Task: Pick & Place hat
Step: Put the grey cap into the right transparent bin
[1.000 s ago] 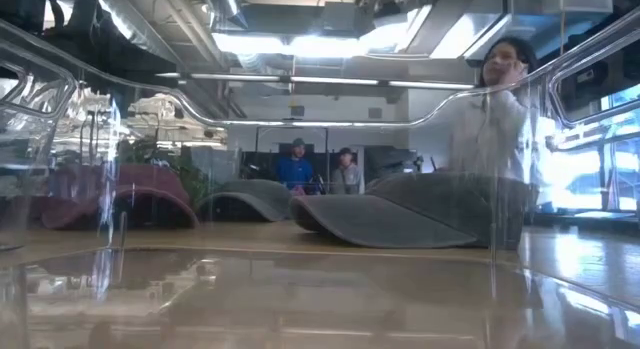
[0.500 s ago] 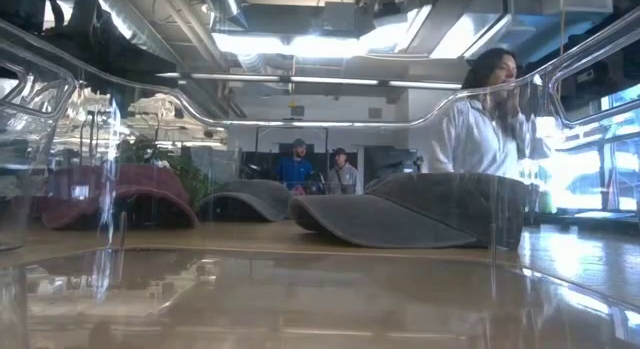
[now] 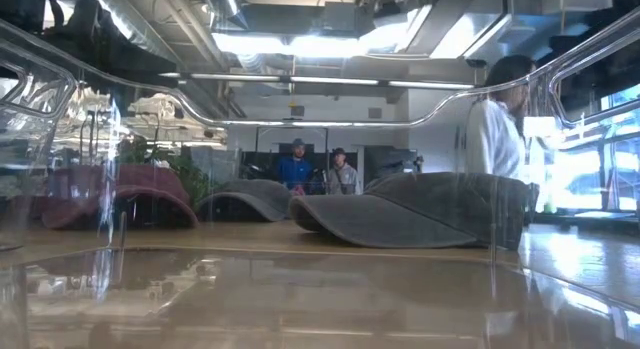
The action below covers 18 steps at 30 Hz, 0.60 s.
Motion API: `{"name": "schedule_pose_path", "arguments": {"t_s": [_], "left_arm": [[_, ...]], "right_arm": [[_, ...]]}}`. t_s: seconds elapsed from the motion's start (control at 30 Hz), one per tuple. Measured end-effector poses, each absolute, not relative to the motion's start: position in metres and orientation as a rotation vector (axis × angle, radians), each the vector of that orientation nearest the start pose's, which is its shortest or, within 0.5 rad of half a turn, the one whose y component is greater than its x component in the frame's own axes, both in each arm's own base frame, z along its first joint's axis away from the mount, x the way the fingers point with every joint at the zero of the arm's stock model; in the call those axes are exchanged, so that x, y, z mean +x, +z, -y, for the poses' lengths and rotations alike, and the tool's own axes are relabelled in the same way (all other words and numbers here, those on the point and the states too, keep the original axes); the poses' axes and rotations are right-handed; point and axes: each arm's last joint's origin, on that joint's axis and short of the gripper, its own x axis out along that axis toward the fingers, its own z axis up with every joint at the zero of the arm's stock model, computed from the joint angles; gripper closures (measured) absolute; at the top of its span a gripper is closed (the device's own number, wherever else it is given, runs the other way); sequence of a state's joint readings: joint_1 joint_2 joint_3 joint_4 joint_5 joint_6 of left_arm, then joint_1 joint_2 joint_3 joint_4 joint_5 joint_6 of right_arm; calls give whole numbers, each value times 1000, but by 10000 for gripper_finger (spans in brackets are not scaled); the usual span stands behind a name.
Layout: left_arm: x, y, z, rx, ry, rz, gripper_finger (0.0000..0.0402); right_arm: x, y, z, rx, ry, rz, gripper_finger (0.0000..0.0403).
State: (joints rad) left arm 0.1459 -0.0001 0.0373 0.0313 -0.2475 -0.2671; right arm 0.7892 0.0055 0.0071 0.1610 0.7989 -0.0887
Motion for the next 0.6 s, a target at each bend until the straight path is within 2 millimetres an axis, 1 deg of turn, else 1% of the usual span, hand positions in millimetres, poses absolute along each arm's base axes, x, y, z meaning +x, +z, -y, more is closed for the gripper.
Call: {"name": "schedule_pose_path", "arguments": {"t_s": [0.07, 0.13, 0.27, 0.33, 0.43, 0.6], "left_arm": [[92, 179, -21, -270, 381, 120, 240], [92, 179, -21, -275, 380, 120, 240], [92, 180, -21, -273, 386, 128, 238], [92, 180, -21, -296, 384, 132, 238], [92, 180, -21, -323, 382, 137, 240], [92, 179, -21, -326, 380, 136, 238]], "right_arm": [[76, 185, -44, 50, -91, 128, 196], [76, 194, -40, 78, -126, 148, 196], [74, 219, -35, 104, -163, 177, 196], [76, 233, -35, 95, -177, 165, 196], [85, 248, -40, 60, -192, 78, 196], [112, 272, -57, 52, -225, -123, 196]]}}
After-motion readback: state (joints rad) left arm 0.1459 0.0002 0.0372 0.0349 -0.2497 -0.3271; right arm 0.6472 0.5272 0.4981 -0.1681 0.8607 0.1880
